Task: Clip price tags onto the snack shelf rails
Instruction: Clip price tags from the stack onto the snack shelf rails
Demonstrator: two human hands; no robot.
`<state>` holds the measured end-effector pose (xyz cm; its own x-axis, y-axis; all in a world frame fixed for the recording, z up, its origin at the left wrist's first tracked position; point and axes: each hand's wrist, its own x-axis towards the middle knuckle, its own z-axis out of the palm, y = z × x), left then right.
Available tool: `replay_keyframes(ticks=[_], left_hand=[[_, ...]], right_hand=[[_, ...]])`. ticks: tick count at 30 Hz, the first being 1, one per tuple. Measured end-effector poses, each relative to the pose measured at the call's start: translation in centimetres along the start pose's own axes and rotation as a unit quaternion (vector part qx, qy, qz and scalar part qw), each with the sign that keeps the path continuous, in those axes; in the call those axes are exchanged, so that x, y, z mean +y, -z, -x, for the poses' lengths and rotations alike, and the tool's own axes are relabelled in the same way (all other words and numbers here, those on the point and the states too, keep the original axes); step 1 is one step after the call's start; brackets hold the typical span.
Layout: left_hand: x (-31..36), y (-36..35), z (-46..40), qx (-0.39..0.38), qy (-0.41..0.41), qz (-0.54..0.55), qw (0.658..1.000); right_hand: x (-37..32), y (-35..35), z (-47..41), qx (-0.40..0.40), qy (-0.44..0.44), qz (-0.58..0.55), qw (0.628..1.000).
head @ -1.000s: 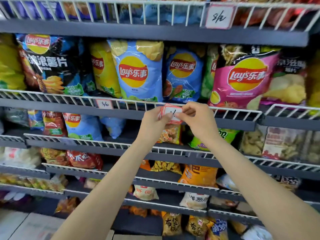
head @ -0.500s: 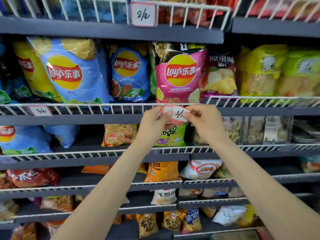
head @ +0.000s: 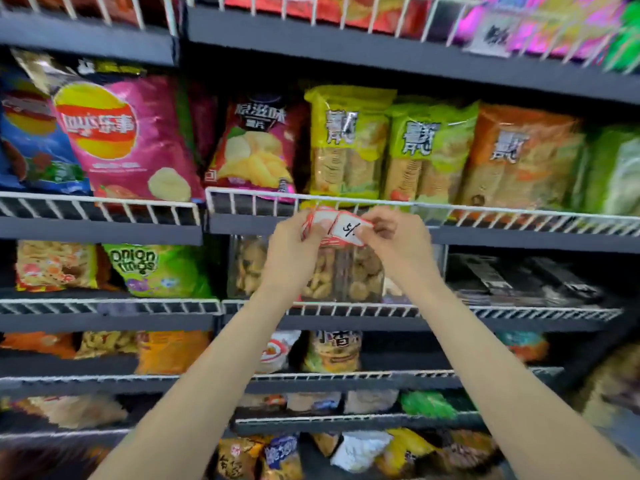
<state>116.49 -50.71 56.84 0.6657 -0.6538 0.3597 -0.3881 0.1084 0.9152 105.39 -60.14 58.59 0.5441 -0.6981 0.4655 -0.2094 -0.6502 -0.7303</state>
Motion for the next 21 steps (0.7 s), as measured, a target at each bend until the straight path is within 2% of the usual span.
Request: replay_keyframes(ticks=[9, 14, 21], left_hand=[[2.5, -12.3, -0.5, 0.026, -0.007, -0.112, 0.993], [3.6, -14.5, -0.6, 0.055, -0.018, -0.152, 0.987], [3.6, -15.1, 0.0, 0.074, 0.003, -0.115, 0.991]], right_hand=[[7.7, 10.3, -2.8, 0.057, 0.046, 0.071, 0.995], [9.0, 12.1, -4.0, 0.071, 0.080, 0.057, 0.993], [9.7, 12.7, -4.4, 0.040, 0.117, 0.055, 0.991]])
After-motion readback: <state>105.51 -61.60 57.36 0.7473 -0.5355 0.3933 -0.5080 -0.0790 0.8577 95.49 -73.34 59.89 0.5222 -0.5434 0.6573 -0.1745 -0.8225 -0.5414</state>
